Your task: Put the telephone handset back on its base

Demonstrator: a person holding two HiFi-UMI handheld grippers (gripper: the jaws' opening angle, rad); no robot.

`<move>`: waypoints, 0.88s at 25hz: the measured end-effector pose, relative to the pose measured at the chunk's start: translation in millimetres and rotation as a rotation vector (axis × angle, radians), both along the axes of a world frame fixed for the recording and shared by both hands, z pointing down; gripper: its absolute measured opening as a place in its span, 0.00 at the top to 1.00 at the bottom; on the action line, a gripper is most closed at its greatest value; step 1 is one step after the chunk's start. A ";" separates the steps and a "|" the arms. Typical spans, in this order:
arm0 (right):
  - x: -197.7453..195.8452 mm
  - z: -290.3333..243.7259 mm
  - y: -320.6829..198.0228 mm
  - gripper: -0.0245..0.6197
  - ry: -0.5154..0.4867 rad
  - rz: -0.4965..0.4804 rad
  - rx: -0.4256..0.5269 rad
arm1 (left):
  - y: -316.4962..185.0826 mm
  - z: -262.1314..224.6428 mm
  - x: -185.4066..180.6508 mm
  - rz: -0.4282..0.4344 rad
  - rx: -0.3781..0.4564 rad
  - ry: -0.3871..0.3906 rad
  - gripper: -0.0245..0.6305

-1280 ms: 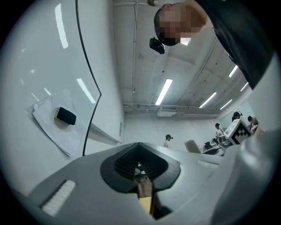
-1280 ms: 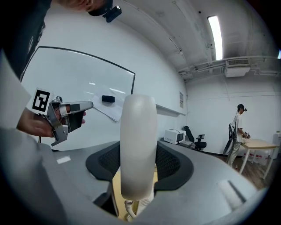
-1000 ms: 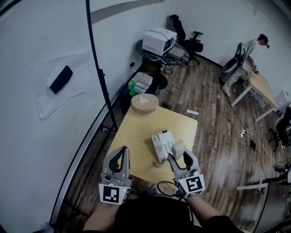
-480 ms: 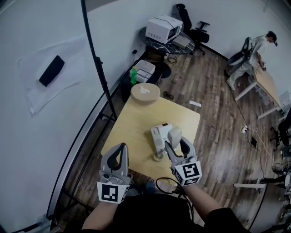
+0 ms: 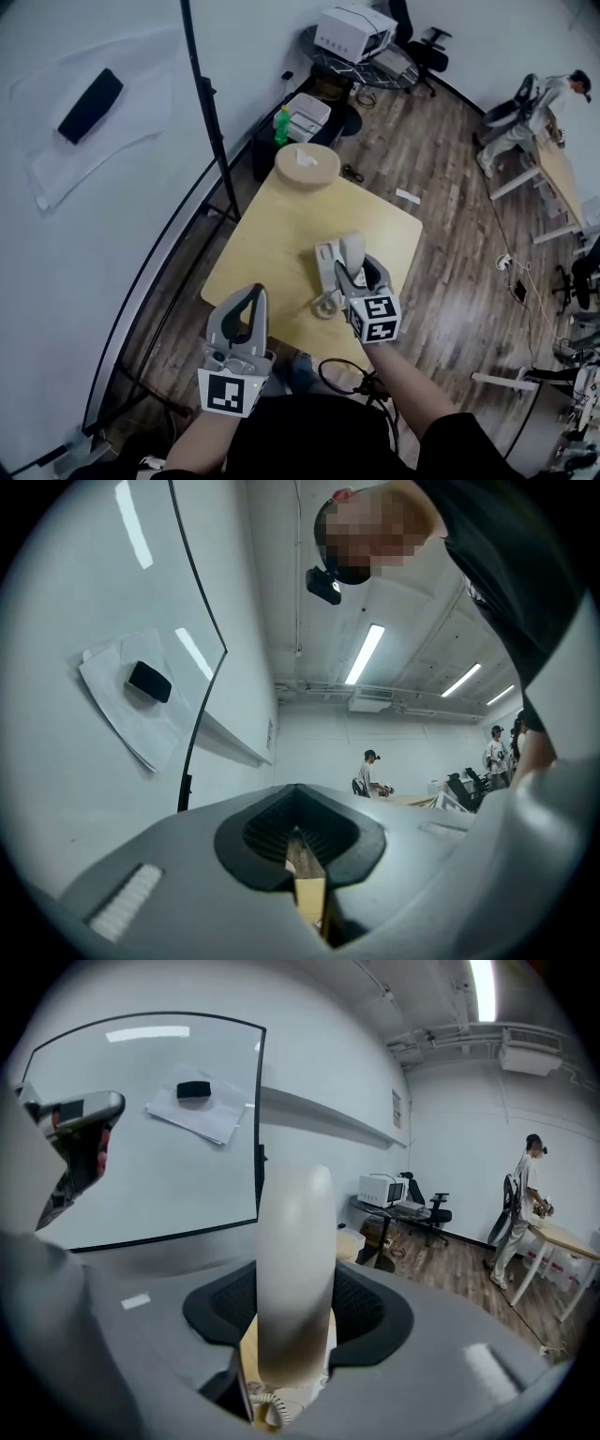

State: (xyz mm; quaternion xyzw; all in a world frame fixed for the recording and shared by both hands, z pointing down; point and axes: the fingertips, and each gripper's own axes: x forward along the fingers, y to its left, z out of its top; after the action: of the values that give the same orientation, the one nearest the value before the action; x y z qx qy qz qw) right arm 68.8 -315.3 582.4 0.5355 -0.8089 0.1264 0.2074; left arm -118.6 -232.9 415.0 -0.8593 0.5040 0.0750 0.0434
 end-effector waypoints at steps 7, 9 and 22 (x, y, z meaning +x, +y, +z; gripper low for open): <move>4.3 77.4 -30.5 0.61 0.035 0.033 -0.142 | -4.4 21.2 -5.0 -0.006 -0.027 0.013 0.96; 4.3 98.9 -34.5 0.61 0.056 0.032 -0.182 | -5.2 28.3 -8.1 -0.012 -0.039 0.018 0.96; 7.1 185.9 -23.2 0.61 0.106 0.105 -0.430 | -2.1 53.0 -12.4 -0.018 -0.082 0.033 0.96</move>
State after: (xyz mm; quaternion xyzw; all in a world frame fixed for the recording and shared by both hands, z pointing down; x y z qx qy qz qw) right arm 76.0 -338.4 768.2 0.5262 -0.7224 0.2780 0.3521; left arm -131.0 -235.1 468.0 -0.8544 0.5151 0.0680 0.0008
